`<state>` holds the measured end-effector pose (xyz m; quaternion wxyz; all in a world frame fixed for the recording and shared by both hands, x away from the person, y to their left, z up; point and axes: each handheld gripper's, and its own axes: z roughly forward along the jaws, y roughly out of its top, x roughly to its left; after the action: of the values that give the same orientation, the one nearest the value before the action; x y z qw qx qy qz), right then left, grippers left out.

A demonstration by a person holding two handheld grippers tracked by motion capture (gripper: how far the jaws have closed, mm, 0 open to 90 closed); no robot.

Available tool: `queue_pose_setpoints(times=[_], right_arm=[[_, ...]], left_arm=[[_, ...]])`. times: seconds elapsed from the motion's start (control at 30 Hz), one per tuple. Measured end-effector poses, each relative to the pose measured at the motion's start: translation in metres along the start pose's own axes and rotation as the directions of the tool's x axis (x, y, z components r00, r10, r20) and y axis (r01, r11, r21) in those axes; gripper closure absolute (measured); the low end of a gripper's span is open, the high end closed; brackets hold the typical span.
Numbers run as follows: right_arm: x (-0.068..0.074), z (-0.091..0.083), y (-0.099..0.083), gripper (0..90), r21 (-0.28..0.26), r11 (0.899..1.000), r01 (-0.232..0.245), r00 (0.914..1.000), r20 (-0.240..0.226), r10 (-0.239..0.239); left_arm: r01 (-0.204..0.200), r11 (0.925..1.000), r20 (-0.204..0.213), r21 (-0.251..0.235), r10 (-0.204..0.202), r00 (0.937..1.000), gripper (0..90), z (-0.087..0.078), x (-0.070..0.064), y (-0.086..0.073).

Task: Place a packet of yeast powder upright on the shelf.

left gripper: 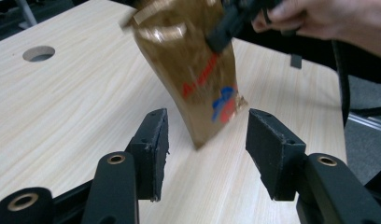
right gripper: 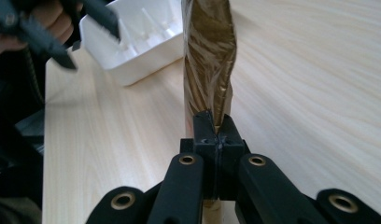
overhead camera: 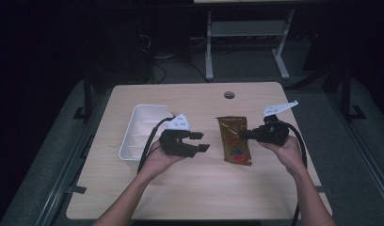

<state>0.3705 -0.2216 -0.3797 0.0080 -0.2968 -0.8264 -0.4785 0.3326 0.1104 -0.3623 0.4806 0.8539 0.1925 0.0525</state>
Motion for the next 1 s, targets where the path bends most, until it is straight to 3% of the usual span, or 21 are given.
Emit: queue_pose_setpoints(times=[0.1, 0.43, 1.0], right_arm=[[-0.002, -0.003, 0.005, 89.8, -0.029, 0.999, -0.013, 0.9989, 0.045, 0.014], [-0.005, -0.003, 0.019, 89.8, -0.046, 0.998, -0.030, 0.9950, 0.094, 0.035], [0.000, 0.011, 0.056, 89.9, -0.061, 0.998, -0.009, 0.9961, 0.088, 0.014]], left_arm=[[-0.011, 0.9999, -0.006, 0.013, 0.011, 0.9999, 47.2, 0.002, -0.003, -0.008], [-0.027, 0.9978, -0.013, 0.060, 0.028, 0.9995, 42.0, 0.010, -0.012, -0.032], [-0.047, 0.9948, -0.035, 0.090, 0.050, 0.9981, 36.3, 0.010, -0.026, -0.061]])
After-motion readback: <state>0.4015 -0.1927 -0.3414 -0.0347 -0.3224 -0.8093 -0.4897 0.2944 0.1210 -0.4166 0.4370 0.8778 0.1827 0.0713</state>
